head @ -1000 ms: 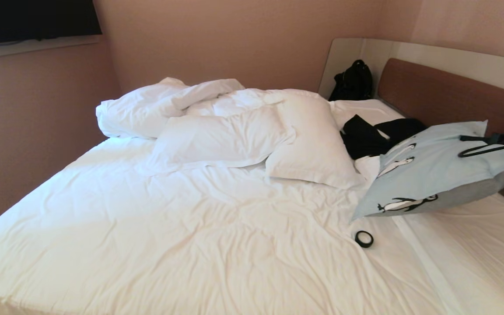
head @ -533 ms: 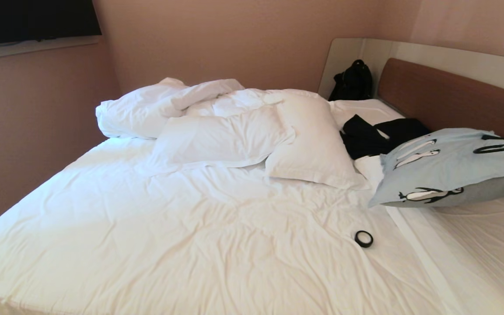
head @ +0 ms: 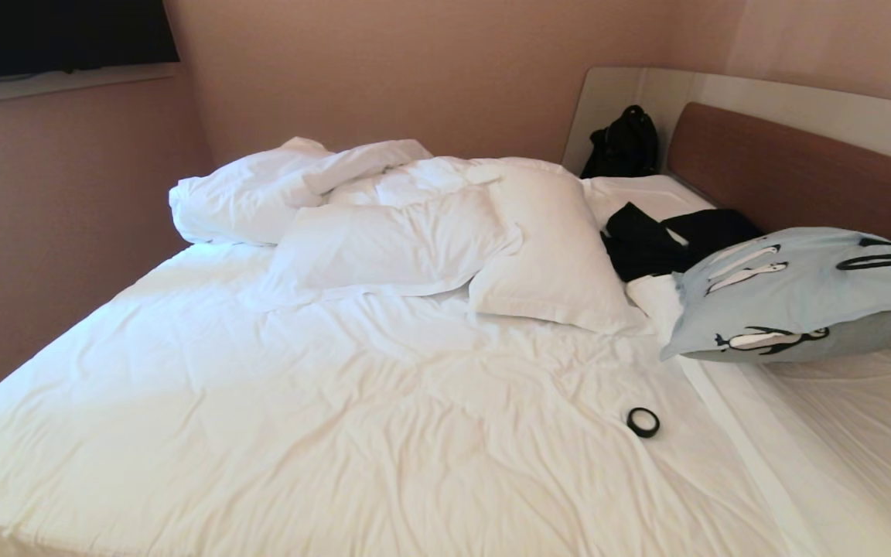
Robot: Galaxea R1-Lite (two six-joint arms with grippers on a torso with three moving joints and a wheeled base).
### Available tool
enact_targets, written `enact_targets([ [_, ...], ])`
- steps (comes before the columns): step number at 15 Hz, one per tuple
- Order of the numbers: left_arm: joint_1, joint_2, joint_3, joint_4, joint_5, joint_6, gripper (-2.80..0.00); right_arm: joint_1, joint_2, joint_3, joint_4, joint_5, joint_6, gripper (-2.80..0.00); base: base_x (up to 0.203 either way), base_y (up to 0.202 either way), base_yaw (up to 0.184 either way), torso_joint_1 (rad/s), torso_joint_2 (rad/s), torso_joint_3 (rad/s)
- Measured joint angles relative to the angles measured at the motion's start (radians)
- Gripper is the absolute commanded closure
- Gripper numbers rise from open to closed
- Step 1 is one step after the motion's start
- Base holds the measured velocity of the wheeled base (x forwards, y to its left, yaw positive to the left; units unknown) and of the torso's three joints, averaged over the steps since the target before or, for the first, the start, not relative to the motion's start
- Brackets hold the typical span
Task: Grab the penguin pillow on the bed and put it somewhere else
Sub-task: Place the pillow at the bedside
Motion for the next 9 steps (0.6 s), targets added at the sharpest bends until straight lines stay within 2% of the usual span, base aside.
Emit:
enact_targets([
  [9,0.000,0.000,0.000,0.000,0.000,0.000,0.00,-0.019,-0.039,0.001,-0.030,-0.017,0.022,-2.80,0.000,0.000,0.000,0.000,0.00,0.000],
])
